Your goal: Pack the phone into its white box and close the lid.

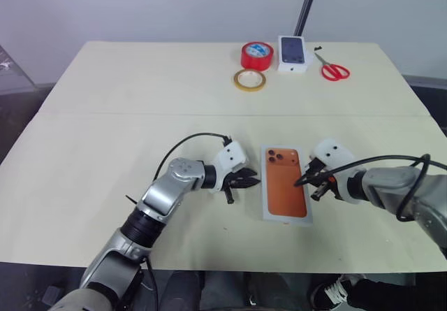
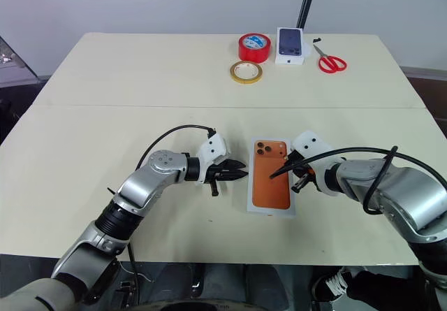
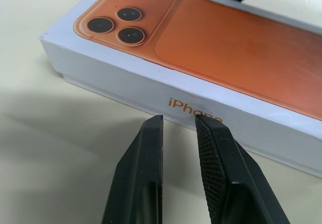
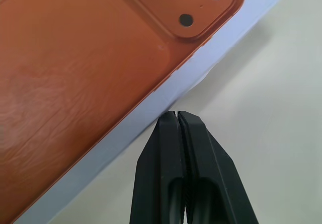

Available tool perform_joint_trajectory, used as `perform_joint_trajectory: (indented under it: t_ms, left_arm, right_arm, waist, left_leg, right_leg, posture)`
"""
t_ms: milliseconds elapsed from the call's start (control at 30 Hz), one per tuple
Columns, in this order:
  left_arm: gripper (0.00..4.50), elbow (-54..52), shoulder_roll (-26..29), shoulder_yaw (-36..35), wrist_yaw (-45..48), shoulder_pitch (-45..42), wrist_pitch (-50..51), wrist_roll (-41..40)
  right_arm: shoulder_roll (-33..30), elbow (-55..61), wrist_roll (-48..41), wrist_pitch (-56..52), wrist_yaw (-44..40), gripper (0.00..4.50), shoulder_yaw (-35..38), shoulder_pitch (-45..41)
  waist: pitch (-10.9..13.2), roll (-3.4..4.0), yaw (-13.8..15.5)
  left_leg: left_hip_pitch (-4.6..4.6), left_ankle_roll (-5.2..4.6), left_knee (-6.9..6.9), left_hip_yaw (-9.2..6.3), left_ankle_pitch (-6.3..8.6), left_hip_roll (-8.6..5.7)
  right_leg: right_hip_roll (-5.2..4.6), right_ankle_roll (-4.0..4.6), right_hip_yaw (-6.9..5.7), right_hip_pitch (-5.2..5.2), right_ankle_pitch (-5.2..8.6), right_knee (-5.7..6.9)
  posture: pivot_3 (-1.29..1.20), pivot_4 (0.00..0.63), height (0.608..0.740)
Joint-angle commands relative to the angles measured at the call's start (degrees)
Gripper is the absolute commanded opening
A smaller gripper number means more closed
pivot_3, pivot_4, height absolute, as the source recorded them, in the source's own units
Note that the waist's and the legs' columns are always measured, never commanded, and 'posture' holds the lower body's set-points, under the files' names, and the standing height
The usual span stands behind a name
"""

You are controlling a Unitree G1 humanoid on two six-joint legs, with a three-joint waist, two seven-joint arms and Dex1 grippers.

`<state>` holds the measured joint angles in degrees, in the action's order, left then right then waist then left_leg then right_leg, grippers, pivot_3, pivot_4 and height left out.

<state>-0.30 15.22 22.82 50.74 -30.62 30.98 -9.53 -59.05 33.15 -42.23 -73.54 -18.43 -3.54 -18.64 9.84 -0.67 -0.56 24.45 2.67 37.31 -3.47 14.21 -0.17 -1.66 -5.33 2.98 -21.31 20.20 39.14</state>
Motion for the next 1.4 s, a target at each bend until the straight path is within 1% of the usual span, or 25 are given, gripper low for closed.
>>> perform_joint_trajectory:
  t_ms: [33,200,267,333,400,500,600,767,867,967,1033,1100,1200,1267,1400]
  left_arm:
    - [1.06,-2.6,-0.89,-0.17,0.28,-0.54,-0.66,-1.06]
    - [1.06,-1.72,-0.76,-1.21,-0.86,-0.46,-0.99,-0.68]
    - [1.06,-1.79,-0.58,-2.89,-1.2,-0.47,-0.23,-1.73]
    - [1.06,-2.06,-0.94,-5.25,-1.8,-0.97,0.87,-3.43]
    - [1.06,-2.39,-2.44,-7.15,-2.7,-2.57,2.41,-5.38]
    - [1.06,-1.57,-3.94,-5.89,-2.81,-4.81,2.18,-4.89]
    - [1.06,2.58,-4.61,-1.82,-3.09,-6.77,-0.5,-0.79]
    - [1.06,9.62,-4.01,3.85,-3.19,-8.45,-4.0,5.43]
    - [1.06,10.14,-2.67,3.99,-2.69,-7.77,-5.11,6.52]
    - [1.06,8.41,-1.28,1.51,-2.53,-6.79,-5.36,5.51]
    - [1.06,5.29,0.5,-3.41,-3.0,-5.61,-4.32,2.88]
    - [1.06,1.27,3.69,-9.22,-3.06,-3.78,-3.15,0.1]
    - [1.06,-2.86,9.59,-16.43,-3.39,-0.35,-1.63,-2.32]
    - [1.06,-3.98,13.67,-21.01,-3.59,2.61,-1.84,-3.31]
    - [1.06,-5.03,18.54,-28.86,-4.88,8.57,-1.6,-5.24]
  right_arm:
    - [0.55,2.63,0.68,-0.16,-1.33,0.07,2.04,-0.02]
    - [-1.9,2.95,2.7,0.51,-3.26,0.07,3.89,1.35]
    - [-3.65,3.04,3.11,2.02,-5.42,0.07,6.11,2.38]
    - [-5.49,3.79,2.68,3.99,-8.71,0.07,9.56,4.2]
    - [-6.14,5.72,0.41,5.25,-12.79,0.07,14.09,6.51]
    - [-5.93,8.73,-1.92,5.91,-16.57,0.07,17.89,10.05]
    - [-5.47,12.4,-2.58,6.52,-17.9,0.07,17.48,13.92]
    - [-1.77,13.92,0.7,6.03,-13.24,0.07,10.55,17.07]
    - [0.1,13.46,2.05,5.48,-11.2,0.07,8.53,16.47]
    - [0.62,13.75,2.52,6.13,-10.81,0.07,8.45,15.15]
    - [2.04,12.39,2.73,8.14,-10.5,0.07,10.99,13.88]
    - [4.06,10.08,4.32,12.66,-10.4,0.07,14.18,13.43]
    - [4.83,6.2,7.86,18.19,-10.86,0.07,16.55,13.87]
    - [5.49,3.17,8.7,20.96,-11.86,0.07,18.02,13.79]
    - [7.17,-3.09,9.44,25.43,-14.03,0.07,21.02,13.92]
  waist:
    - [0.0,0.0,0.02]
    - [0.0,0.0,0.08]
    - [0.0,0.0,0.1]
    - [0.0,0.0,0.08]
    - [0.0,0.0,0.05]
    - [0.0,-0.02,0.18]
    - [-0.01,-0.03,0.39]
    - [-0.01,-0.06,0.01]
    - [-0.05,-0.06,-0.11]
    - [-0.05,-0.08,-0.17]
    - [-0.05,-0.08,-0.29]
    - [-0.04,-0.07,-0.49]
    - [-0.03,-0.06,-0.27]
    - [-0.03,-0.06,-0.11]
    - [-0.03,-0.06,0.18]
  left_leg:
    - [0.0,0.0,0.0,0.0,0.0,0.0]
    - [0.0,0.0,0.0,0.0,0.0,0.0]
    - [0.0,0.0,0.0,0.0,0.0,0.0]
    - [0.0,0.0,0.01,0.01,0.0,0.0]
    - [-0.01,0.0,0.0,0.0,0.0,0.0]
    - [-0.01,0.0,0.01,-0.01,0.0,0.01]
    - [-0.03,-0.01,0.05,-0.01,0.0,0.0]
    - [-0.1,-0.01,0.04,-0.02,0.01,0.0]
    - [-0.18,-0.01,0.03,-0.03,0.01,0.01]
    - [-0.39,-0.01,-0.01,-0.03,0.01,0.02]
    - [-0.43,-0.01,-0.04,-0.03,0.01,0.04]
    - [-0.42,-0.01,-0.06,0.0,0.01,0.05]
    - [-0.38,-0.01,-0.09,-0.01,0.01,0.07]
    - [-0.38,0.0,-0.08,-0.01,0.01,0.05]
    - [-0.38,0.0,-0.07,-0.01,0.01,-0.01]
  right_leg:
    - [0.0,0.0,0.0,0.0,0.0,0.0]
    - [0.0,0.0,0.0,0.0,0.0,0.0]
    - [0.0,0.0,0.0,0.0,0.0,0.0]
    - [0.0,0.0,0.0,0.0,0.0,0.0]
    - [0.01,0.0,0.0,0.0,0.0,0.0]
    - [0.04,0.0,-0.03,0.05,0.0,0.0]
    - [0.04,-0.02,-0.03,0.13,0.0,-0.03]
    - [0.09,-0.02,-0.02,0.16,0.0,-0.01]
    - [0.09,-0.02,-0.02,0.25,0.0,-0.02]
    - [0.09,-0.02,-0.02,0.42,0.01,-0.05]
    - [0.1,-0.02,-0.01,0.43,0.01,-0.04]
    - [0.09,-0.02,0.02,0.39,0.01,-0.03]
    - [0.08,-0.02,0.02,0.31,0.01,-0.01]
    - [0.05,-0.02,0.01,0.32,0.01,-0.03]
    - [-0.04,-0.02,-0.01,0.37,0.01,-0.06]
  posture:
    - [0.0,0.15,0.735]
    - [0.0,0.15,0.735]
    - [0.0,0.15,0.735]
    - [0.0,0.15,0.735]
    - [0.0,0.15,0.735]
    - [0.0,0.15,0.735]
    - [0.0,0.15,0.735]
    - [0.0,0.15,0.735]
    - [0.0,0.15,0.735]
    - [0.0,0.15,0.735]
    - [0.0,0.15,0.735]
    - [0.0,0.15,0.735]
    - [0.0,0.15,0.735]
    - [0.0,0.15,0.735]
    - [0.0,0.15,0.735]
